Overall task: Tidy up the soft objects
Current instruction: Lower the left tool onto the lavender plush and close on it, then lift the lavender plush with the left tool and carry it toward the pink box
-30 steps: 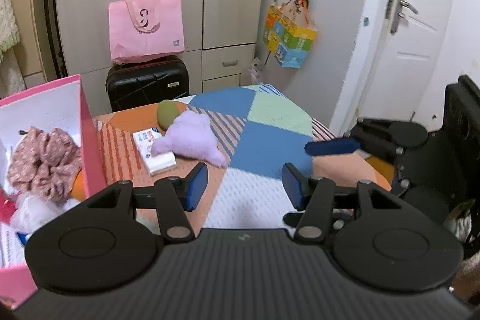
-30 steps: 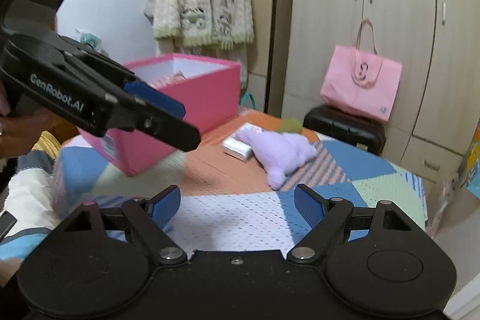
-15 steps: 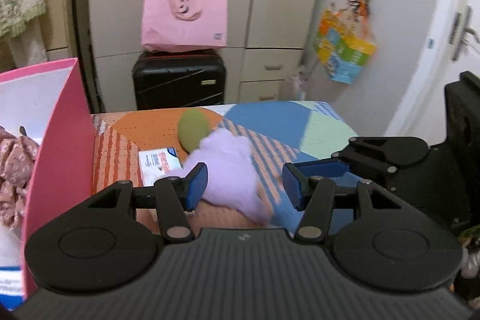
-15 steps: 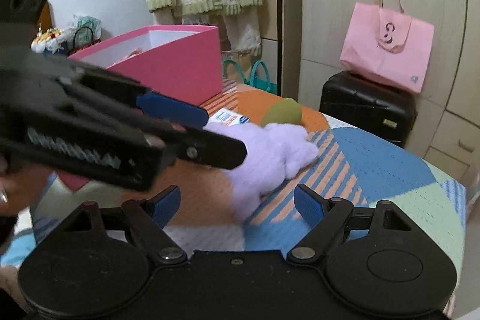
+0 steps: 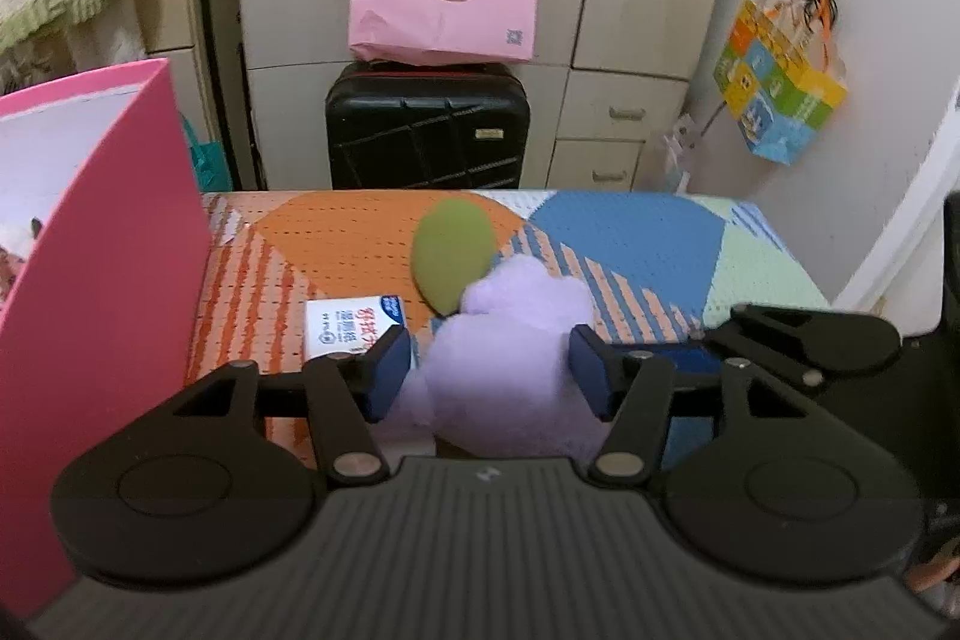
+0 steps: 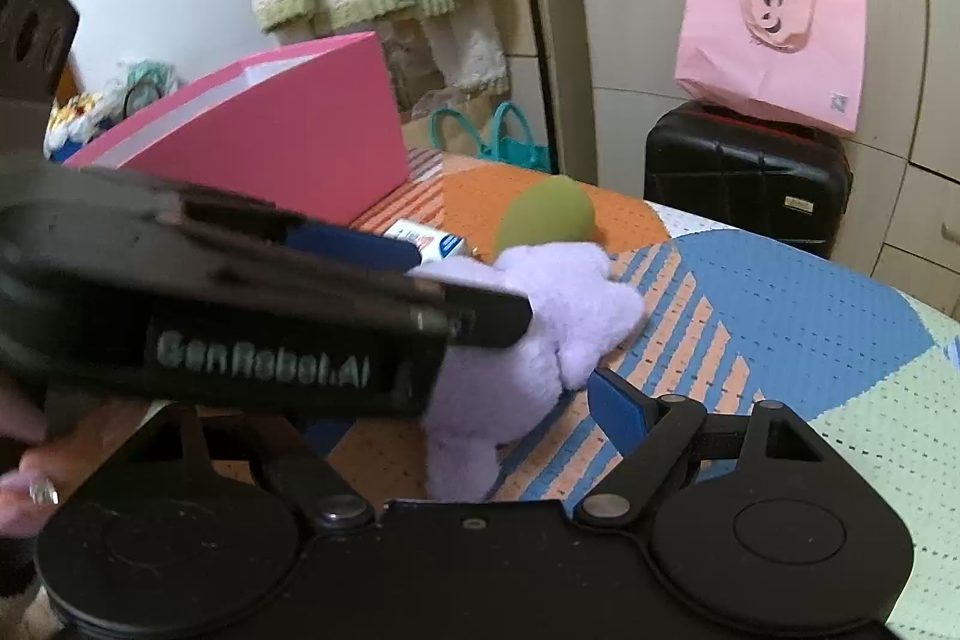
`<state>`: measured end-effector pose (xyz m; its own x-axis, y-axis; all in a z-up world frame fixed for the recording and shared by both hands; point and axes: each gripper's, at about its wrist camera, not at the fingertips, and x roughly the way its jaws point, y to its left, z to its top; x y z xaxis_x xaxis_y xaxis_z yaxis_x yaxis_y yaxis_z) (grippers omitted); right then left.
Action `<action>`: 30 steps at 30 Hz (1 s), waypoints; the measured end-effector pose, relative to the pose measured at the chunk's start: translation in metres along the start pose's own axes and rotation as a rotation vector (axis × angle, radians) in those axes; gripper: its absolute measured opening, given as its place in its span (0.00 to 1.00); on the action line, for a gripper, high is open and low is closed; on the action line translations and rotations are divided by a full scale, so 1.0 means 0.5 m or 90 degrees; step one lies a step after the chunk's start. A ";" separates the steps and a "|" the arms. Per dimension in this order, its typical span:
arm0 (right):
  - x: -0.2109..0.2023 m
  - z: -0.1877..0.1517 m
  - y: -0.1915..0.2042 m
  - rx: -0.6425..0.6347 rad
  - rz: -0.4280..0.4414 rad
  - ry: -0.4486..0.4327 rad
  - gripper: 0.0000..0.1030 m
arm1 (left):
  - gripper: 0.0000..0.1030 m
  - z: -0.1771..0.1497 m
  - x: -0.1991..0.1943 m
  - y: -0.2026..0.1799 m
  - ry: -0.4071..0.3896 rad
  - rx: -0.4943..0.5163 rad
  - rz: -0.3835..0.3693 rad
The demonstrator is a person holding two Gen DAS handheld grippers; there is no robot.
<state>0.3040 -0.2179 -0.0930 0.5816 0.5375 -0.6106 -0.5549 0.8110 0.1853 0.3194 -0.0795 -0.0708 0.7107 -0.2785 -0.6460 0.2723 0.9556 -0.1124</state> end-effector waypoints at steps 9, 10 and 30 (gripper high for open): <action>0.007 -0.012 0.021 -0.040 -0.029 -0.017 0.76 | 0.56 0.002 0.003 -0.009 0.044 0.029 -0.036; 0.007 -0.014 0.026 -0.058 -0.037 -0.018 0.75 | 0.55 -0.001 0.000 -0.011 0.044 0.039 -0.036; -0.046 -0.035 0.065 -0.050 -0.086 -0.020 0.64 | 0.55 -0.038 -0.054 -0.004 0.043 0.013 -0.127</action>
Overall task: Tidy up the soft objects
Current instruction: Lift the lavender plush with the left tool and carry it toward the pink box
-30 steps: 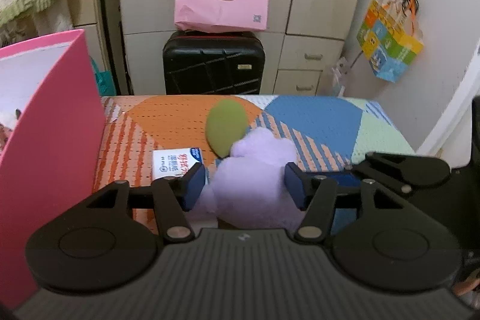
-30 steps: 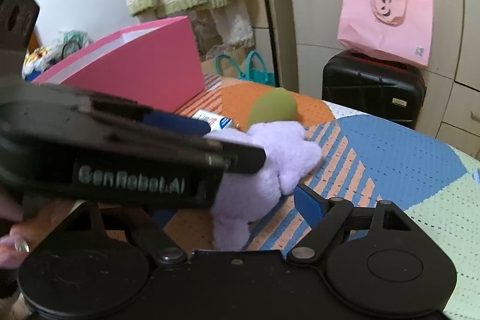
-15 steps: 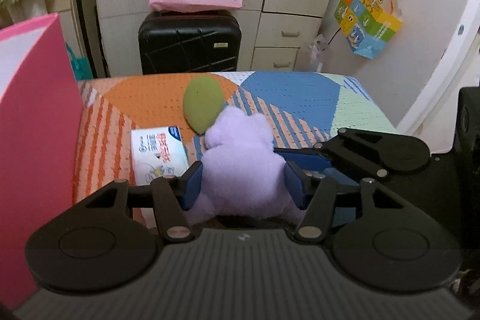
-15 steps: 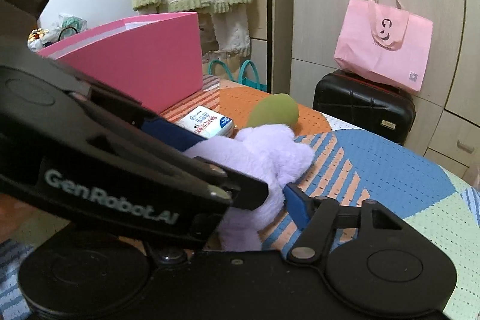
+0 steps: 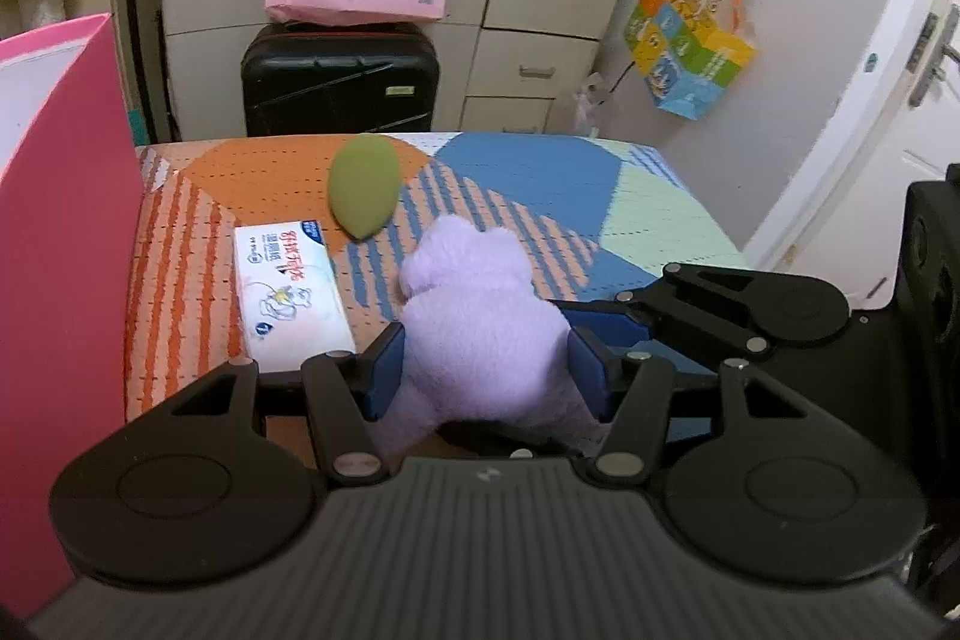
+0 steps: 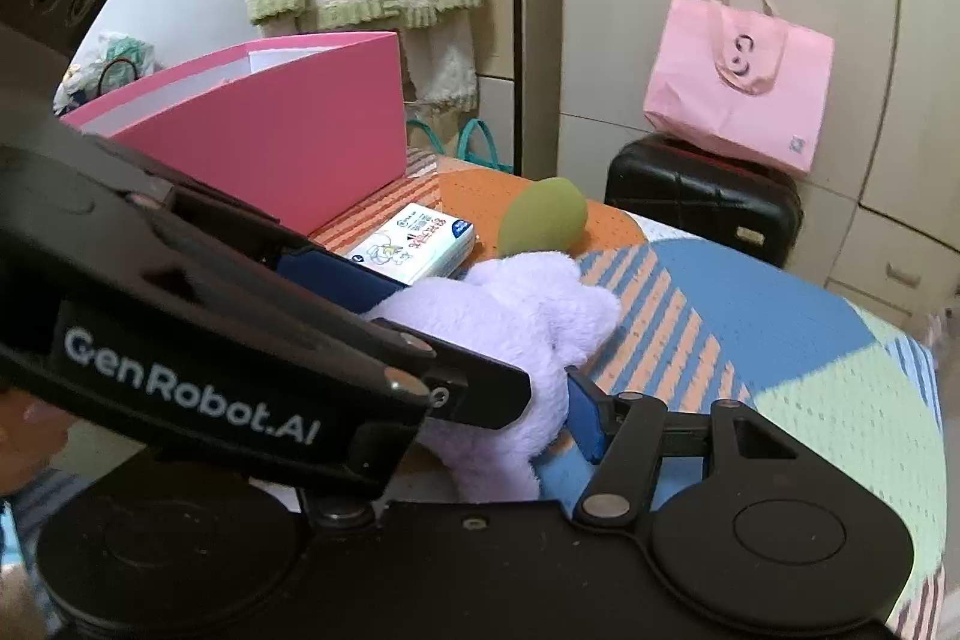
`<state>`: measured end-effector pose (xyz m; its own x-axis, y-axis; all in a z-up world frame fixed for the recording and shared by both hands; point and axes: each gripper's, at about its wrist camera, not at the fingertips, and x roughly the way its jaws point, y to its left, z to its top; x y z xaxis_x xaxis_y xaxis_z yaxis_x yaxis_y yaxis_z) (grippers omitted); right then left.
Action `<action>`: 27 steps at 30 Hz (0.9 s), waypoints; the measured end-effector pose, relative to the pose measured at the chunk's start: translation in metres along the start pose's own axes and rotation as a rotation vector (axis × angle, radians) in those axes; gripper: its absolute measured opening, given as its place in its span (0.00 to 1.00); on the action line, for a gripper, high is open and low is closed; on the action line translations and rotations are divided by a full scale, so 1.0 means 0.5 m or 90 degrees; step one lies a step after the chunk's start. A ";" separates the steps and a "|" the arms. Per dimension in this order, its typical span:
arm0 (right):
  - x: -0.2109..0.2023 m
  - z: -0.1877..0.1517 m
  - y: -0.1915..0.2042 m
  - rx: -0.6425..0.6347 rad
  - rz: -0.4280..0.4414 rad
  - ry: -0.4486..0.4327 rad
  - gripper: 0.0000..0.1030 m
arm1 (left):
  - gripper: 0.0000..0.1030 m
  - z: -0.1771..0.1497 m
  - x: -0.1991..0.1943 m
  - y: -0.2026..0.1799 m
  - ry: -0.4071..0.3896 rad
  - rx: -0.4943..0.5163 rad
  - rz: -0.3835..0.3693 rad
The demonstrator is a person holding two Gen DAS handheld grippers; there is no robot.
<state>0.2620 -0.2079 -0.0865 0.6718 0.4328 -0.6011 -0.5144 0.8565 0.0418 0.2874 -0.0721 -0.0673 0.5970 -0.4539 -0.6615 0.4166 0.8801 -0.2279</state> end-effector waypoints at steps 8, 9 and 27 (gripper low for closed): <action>-0.056 -0.020 0.000 0.064 0.009 -0.015 0.64 | 0.55 -0.021 -0.044 -0.022 -0.016 0.020 -0.040; -0.065 -0.027 0.000 0.078 0.013 -0.020 0.64 | 0.55 -0.024 -0.050 -0.024 -0.016 0.023 -0.046; -0.196 -0.084 0.104 0.110 0.021 -0.074 0.64 | 0.55 -0.099 -0.209 -0.052 -0.013 0.085 -0.120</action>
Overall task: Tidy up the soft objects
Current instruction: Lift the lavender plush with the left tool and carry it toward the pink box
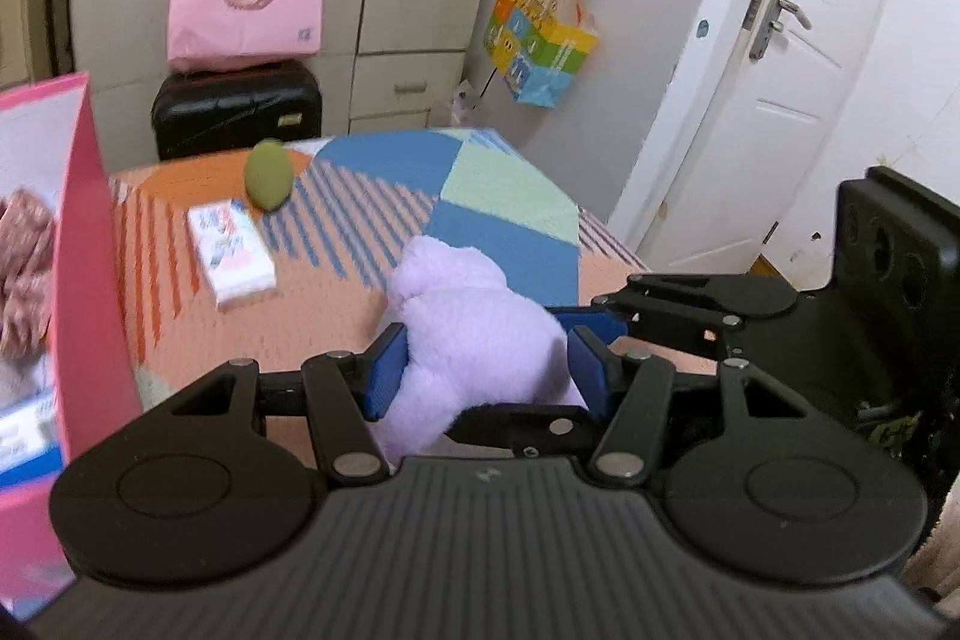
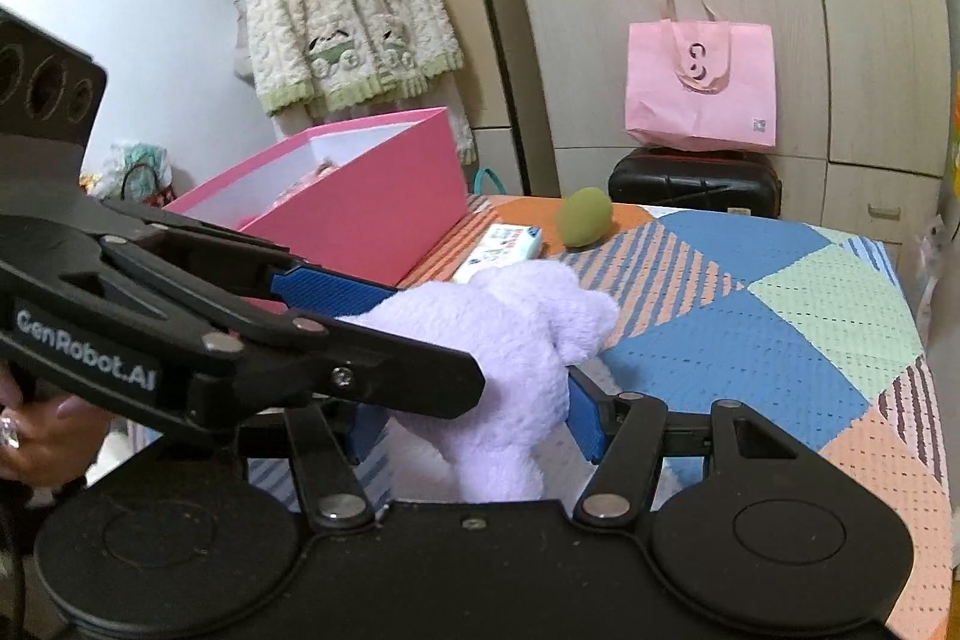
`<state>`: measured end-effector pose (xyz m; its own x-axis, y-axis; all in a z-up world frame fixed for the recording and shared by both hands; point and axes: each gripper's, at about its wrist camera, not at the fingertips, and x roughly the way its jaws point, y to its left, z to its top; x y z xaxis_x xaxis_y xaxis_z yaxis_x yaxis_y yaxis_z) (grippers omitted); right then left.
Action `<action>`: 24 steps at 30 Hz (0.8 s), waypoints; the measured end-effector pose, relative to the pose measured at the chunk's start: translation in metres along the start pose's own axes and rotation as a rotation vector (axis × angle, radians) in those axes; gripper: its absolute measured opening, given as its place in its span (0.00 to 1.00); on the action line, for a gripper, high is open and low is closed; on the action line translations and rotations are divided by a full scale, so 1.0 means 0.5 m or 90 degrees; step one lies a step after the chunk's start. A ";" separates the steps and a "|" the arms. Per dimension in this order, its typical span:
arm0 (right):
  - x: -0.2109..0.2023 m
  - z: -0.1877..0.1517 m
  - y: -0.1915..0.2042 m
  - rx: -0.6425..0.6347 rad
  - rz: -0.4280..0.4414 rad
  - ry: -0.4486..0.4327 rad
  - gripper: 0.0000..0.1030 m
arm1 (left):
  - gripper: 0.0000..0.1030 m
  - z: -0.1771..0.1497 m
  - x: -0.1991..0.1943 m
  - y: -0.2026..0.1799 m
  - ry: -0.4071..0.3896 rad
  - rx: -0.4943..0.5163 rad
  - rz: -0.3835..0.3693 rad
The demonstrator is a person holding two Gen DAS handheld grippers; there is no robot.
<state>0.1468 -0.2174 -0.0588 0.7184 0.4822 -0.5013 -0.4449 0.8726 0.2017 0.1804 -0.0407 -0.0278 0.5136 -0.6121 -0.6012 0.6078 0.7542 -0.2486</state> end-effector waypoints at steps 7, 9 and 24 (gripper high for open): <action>-0.030 -0.011 0.057 -0.031 0.010 0.020 0.64 | 0.55 -0.038 -0.049 -0.020 0.013 -0.016 0.022; -0.041 -0.013 0.076 -0.044 0.010 0.024 0.64 | 0.55 -0.045 -0.067 -0.025 0.019 -0.012 0.024; -0.116 -0.006 0.220 -0.130 0.050 0.060 0.64 | 0.55 -0.099 -0.225 -0.052 0.043 -0.031 0.034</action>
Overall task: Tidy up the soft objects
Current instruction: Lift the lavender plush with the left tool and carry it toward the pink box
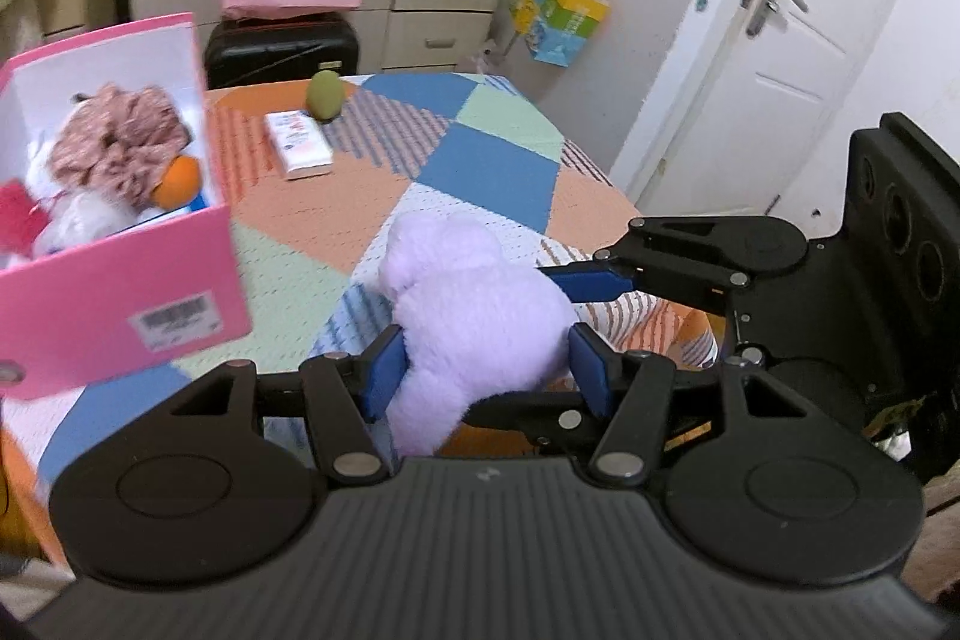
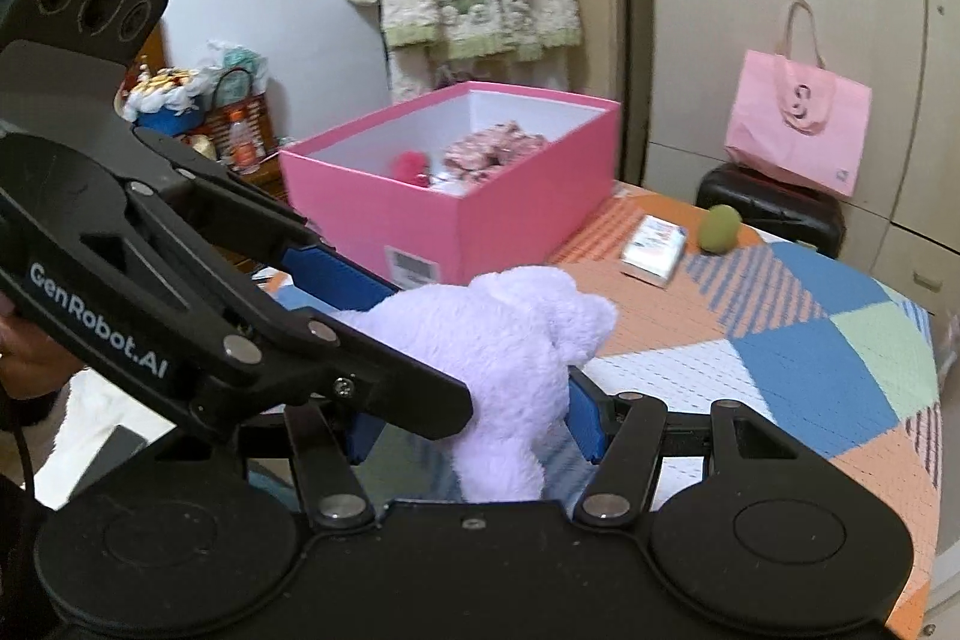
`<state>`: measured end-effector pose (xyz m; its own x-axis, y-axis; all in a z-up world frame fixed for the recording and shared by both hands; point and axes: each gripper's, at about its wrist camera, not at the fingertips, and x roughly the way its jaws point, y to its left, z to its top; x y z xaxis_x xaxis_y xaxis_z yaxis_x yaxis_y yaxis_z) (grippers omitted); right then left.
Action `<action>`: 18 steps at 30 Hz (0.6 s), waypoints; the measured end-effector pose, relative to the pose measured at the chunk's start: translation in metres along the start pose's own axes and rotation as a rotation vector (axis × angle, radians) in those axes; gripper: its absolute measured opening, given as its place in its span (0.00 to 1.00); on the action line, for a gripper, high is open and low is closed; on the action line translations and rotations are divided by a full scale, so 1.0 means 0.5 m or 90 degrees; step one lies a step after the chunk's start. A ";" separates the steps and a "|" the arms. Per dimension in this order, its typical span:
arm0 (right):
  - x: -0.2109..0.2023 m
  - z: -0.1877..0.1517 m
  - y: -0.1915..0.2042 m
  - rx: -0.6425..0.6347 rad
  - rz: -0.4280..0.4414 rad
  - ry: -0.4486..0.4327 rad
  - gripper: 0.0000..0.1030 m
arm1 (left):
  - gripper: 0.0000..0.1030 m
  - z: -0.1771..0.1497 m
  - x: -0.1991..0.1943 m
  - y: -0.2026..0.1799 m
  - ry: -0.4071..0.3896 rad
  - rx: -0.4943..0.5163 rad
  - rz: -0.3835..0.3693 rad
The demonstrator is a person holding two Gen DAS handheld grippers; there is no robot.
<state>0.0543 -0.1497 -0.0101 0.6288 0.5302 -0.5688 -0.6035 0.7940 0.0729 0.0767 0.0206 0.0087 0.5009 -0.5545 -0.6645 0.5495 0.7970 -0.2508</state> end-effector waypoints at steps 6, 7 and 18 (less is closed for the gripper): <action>-0.004 0.027 0.059 -0.038 0.014 0.000 0.64 | 0.56 -0.019 -0.058 0.006 -0.011 -0.006 0.028; -0.003 0.033 0.064 -0.040 0.022 0.002 0.64 | 0.56 -0.020 -0.069 0.011 -0.014 -0.008 0.032; 0.041 0.121 0.096 -0.087 0.027 -0.092 0.64 | 0.57 0.003 -0.142 0.078 -0.157 0.011 0.087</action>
<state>0.0678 -0.0826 0.0316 0.6589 0.6078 -0.4432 -0.6863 0.7269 -0.0235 0.0635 0.0908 0.0471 0.7179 -0.4846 -0.4998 0.4750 0.8658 -0.1573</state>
